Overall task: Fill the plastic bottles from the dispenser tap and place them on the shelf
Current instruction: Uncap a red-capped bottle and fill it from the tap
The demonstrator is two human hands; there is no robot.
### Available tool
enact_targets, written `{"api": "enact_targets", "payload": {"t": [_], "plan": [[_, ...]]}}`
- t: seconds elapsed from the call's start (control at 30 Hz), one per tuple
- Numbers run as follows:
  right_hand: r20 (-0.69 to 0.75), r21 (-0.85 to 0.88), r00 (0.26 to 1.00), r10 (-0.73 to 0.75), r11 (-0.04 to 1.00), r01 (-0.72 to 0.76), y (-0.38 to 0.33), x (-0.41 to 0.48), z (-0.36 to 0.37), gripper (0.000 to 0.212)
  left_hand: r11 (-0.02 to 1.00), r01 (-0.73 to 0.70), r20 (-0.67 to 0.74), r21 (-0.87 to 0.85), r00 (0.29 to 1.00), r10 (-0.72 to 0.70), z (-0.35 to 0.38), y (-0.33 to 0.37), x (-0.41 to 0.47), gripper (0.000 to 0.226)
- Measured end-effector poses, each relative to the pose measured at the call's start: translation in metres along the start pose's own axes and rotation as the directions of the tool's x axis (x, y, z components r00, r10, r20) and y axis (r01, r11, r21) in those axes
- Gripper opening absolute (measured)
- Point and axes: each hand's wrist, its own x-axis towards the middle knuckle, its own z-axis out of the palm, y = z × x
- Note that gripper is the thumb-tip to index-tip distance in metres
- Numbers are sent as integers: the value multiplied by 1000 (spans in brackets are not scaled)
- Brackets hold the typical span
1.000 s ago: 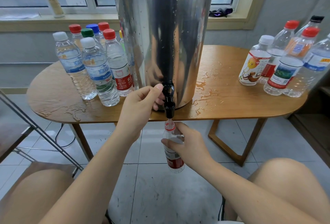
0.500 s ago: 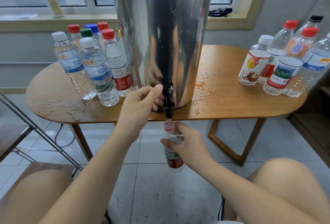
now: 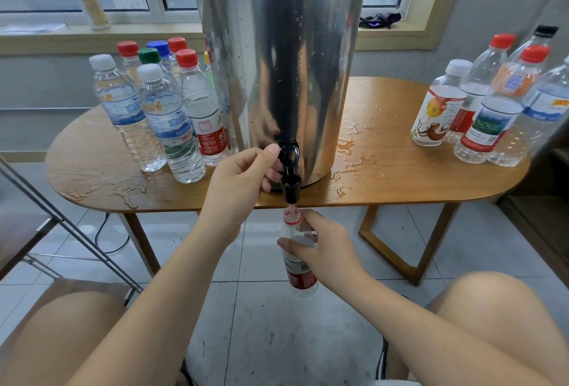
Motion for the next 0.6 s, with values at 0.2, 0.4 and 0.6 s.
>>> {"api": "enact_targets", "payload": {"t": [0.2,0.4,0.6], "plan": [[-5,4,1000,-6,1000,6,0,0,1,59,1000,5,-8,-5,1000,-5,0,1,0,39],[-12,4,1000,-3,1000,3,0,0,1,58,1000,10,-18,-7,1000,-11,0,3,0,39],[-6,12,1000,4,1000,-4,2,0,1,58,1000,13,-18,-4,1000,-13,0,5,-2,38]]}}
